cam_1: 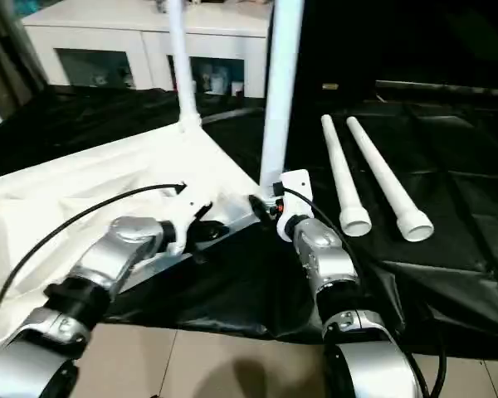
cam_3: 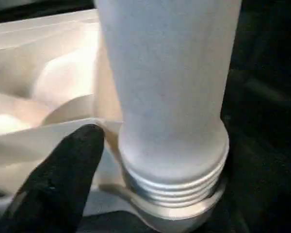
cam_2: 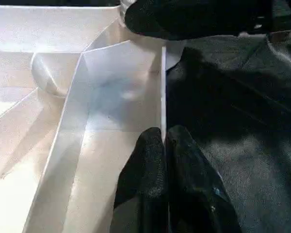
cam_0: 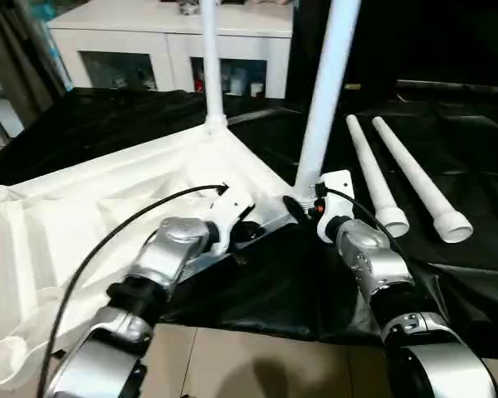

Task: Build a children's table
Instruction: Rotate leg to tighten

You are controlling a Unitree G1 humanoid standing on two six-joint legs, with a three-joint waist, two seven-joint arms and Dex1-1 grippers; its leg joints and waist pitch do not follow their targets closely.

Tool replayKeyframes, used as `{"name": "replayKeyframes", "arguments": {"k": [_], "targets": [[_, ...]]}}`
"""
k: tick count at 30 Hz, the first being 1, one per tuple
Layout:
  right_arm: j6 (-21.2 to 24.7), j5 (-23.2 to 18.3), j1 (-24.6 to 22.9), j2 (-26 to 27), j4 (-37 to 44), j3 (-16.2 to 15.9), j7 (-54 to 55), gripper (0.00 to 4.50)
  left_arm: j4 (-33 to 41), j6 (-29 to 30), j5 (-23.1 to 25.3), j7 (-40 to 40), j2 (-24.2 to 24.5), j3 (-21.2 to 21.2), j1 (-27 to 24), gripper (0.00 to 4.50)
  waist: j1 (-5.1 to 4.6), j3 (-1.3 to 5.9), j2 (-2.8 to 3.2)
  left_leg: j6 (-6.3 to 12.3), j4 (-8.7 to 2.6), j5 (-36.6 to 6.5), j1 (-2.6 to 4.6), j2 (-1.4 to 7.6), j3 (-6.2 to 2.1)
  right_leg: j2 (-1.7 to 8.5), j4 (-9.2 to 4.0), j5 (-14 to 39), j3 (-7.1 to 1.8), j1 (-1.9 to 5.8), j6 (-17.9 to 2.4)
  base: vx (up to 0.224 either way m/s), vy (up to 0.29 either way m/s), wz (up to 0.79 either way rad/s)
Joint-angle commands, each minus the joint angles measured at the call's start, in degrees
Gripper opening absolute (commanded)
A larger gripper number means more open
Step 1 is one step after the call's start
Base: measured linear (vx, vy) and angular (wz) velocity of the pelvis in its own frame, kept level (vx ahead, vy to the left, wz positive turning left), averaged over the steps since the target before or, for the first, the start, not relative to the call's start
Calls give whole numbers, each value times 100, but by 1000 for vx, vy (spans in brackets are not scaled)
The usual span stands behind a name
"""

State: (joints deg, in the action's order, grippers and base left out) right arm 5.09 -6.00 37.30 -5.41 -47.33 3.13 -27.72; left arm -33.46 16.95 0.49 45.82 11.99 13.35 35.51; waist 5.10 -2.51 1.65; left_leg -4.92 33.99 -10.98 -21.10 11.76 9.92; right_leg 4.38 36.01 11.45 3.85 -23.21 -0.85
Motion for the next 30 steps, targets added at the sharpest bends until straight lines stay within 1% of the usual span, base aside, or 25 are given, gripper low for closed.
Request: {"name": "replayKeyframes", "arguments": {"k": [1,2,3,4,5,6,7,8,9,10,11,12,14,16,17,18,20,21,23,25,26,28,29,30], "targets": [[127,-204,23,69,372,-376,-825,434,358,-219,-212,413,15,78,-96,0,48,383,-49,342,-376,-606,-32,110,-46,379,-396,330,-244,381,-1221,0,0,0],[163,-210,6,7,422,-415,-958,434,405,-238,-224,491,64,91,-129,0,40,381,-41,390,-368,-514,-42,109,-42,375,-383,156,-245,374,-1264,0,0,0],[312,-218,-135,-474,772,-703,-1897,434,715,-332,-305,991,418,161,-357,0,58,377,-70,433,-361,-467,-22,108,-44,355,-385,44,-227,379,-1301,0,0,0],[332,-218,-167,-584,845,-757,-2101,434,775,-362,-327,1093,497,172,-406,0,62,391,-52,538,-334,-384,-37,118,-31,353,-341,-201,-236,386,-1366,0,0,0],[349,-232,-191,-674,902,-788,-2264,434,825,-381,-355,1180,561,171,-445,0,75,388,-53,557,-328,-359,-39,123,-28,346,-334,-292,-231,382,-1386,0,0,0],[349,-241,-214,-762,954,-814,-2419,434,884,-364,-391,1263,623,166,-485,0,80,396,-38,617,-312,-306,-15,128,-11,329,-309,-472,-234,348,-1455,0,0,0],[352,-252,-244,-891,1021,-849,-2671,434,966,-346,-429,1376,717,157,-542,0,93,393,-55,659,-310,-286,-3,137,-8,332,-302,-533,-231,343,-1521,0,0,0],[354,-257,-262,-978,1064,-871,-2846,434,1020,-334,-455,1453,782,149,-581,0,107,395,-45,668,-310,-268,-8,141,-8,343,-291,-537,-233,344,-1551,0,0,0],[308,-214,-286,-1132,1124,-922,-3138,434,1123,-305,-480,1593,907,139,-646,0,122,395,-47,669,-307,-307,7,140,0,339,-302,-472,-229,336,-1572,0,0,0],[307,-212,-286,-1136,1125,-923,-3145,434,1125,-304,-480,1597,911,139,-648,0,136,394,-49,666,-306,-329,9,144,0,343,-304,-434,-231,338,-1578,0,0,0],[309,-203,-301,-1257,1182,-977,-3372,434,1215,-276,-511,1707,1007,120,-700,0,157,378,-50,652,-314,-391,11,150,10,346,-321,-299,-237,322,-1570,0,0,0],[307,-201,-303,-1267,1186,-983,-3391,434,1222,-274,-513,1715,1015,118,-704,0,178,380,-52,616,-320,-430,14,155,2,352,-318,-199,-236,332,-1543,0,0,0],[381,-244,-347,-1421,1322,-1130,-3736,434,1313,-215,-568,1835,1112,103,-749,0,189,368,-49,551,-332,-523,16,156,1,352,-335,-35,-237,327,-1510,0,0,0],[370,-204,-361,-1453,1336,-1191,-3802,434,1324,-212,-573,1869,1136,108,-757,0,192,359,-66,500,-343,-590,12,154,0,355,-349,114,-241,331,-1463,0,0,0],[335,-139,-368,-1466,1319,-1242,-3835,434,1323,-217,-570,1891,1149,113,-758,0,193,358,-58,466,-343,-596,16,148,-3,355,-352,186,-243,327,-1438,0,0,0],[336,-117,-364,-1437,1283,-1239,-3814,418,1338,-202,-568,1909,1161,116,-764,0,193,358,-60,438,-343,-597,16,145,-3,358,-359,233,-246,327,-1424,0,0,0],[345,-111,-362,-1417,1271,-1234,-3820,418,1359,-187,-564,1922,1169,113,-773,0,191,361,-67,419,-344,-563,13,143,-7,359,-355,232,-247,329,-1414,0,0,0],[345,-104,-361,-1406,1267,-1234,-3824,390,1374,-179,-562,1931,1175,110,-779,0,192,363,-75,418,-340,-530,10,140,-6,359,-348,199,-249,332,-1415,0,0,0],[359,-114,-368,-1404,1275,-1232,-3839,384,1386,-170,-563,1934,1177,110,-785,0,194,370,-69,431,-335,-480,8,140,-8,357,-337,112,-246,334,-1425,0,0,0],[362,-114,-376,-1417,1283,-1256,-3854,360,1401,-164,-557,1931,1189,116,-795,0,196,377,-60,458,-326,-429,11,138,-7,350,-325,7,-243,330,-1448,0,0,0],[359,-111,-379,-1427,1284,-1269,-3861,360,1409,-158,-558,1932,1193,120,-799,0,193,377,-64,462,-325,-425,8,139,-8,351,-325,-15,-243,333,-1455,0,0,0],[354,-108,-385,-1447,1291,-1292,-3871,336,1418,-153,-556,1939,1197,125,-805,0,195,374,-61,468,-325,-436,7,136,-5,349,-327,-13,-240,333,-1461,0,0,0],[352,-105,-390,-1452,1294,-1294,-3877,336,1418,-152,-553,1938,1195,125,-807,0,196,376,-66,469,-323,-445,11,134,-5,347,-329,1,-240,333,-1458,0,0,0],[343,-93,-396,-1460,1296,-1298,-3881,324,1417,-154,-548,1939,1194,125,-811,0,198,376,-63,463,-325,-450,14,136,-6,346,-329,15,-239,332,-1455,0,0,0]]}}
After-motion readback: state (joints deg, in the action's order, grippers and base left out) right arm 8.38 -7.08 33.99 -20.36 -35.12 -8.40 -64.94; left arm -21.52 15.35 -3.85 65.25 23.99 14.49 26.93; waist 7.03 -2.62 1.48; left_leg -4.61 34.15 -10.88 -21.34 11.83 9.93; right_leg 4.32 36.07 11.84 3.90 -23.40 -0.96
